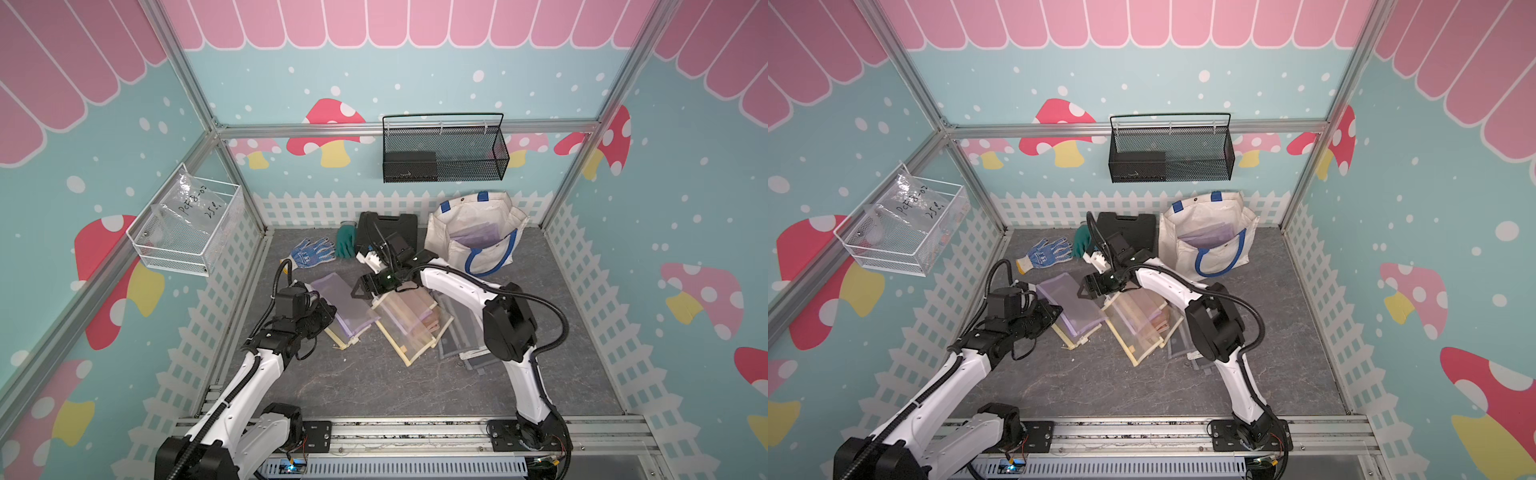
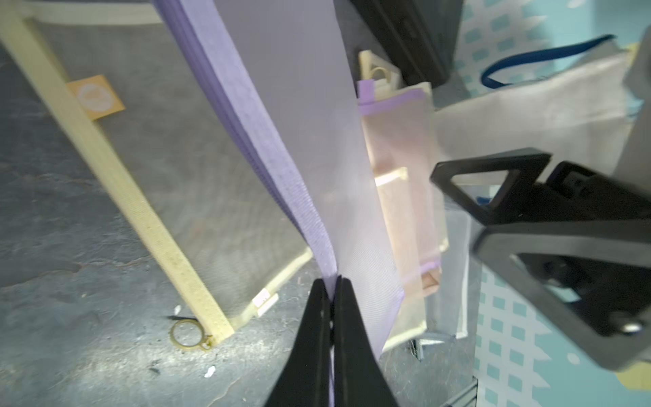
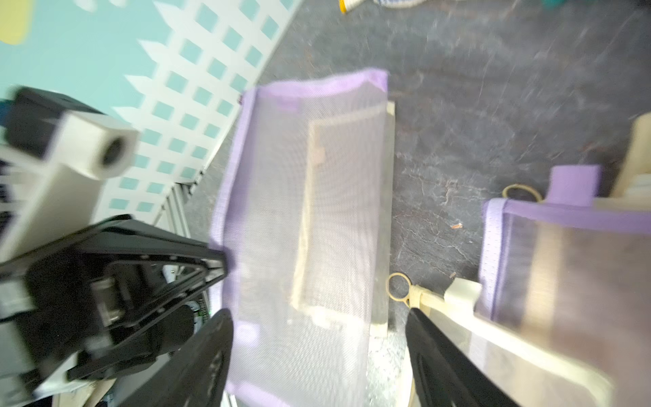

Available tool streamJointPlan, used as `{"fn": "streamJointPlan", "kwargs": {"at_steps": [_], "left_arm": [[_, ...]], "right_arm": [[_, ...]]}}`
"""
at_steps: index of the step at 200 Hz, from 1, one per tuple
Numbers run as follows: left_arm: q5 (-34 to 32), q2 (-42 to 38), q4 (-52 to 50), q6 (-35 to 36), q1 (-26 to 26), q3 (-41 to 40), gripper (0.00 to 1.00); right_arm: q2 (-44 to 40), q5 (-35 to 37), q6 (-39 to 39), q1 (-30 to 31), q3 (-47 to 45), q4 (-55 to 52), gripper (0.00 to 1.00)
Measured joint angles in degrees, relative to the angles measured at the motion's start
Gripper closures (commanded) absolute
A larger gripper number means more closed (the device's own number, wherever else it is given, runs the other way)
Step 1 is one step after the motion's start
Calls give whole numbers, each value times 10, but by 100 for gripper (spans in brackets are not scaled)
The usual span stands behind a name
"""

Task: Put the pencil pouch into the canvas bag
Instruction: Pick up the pencil pouch.

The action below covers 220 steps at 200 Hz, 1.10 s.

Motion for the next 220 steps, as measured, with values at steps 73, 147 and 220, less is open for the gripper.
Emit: {"fn": "streamJointPlan", "kwargs": {"at_steps": [73, 147, 220], "left_arm": [[160, -38, 35, 57, -60, 60, 100], [164, -17, 47, 70, -110, 82, 100], [172, -8, 45, 79, -112, 118, 100]], "right_arm": [[-170, -90, 101, -23, -187, 105, 20], [-217, -98, 188, -32, -297, 180, 14], [-310, -91, 229, -74, -367, 232, 9]]}}
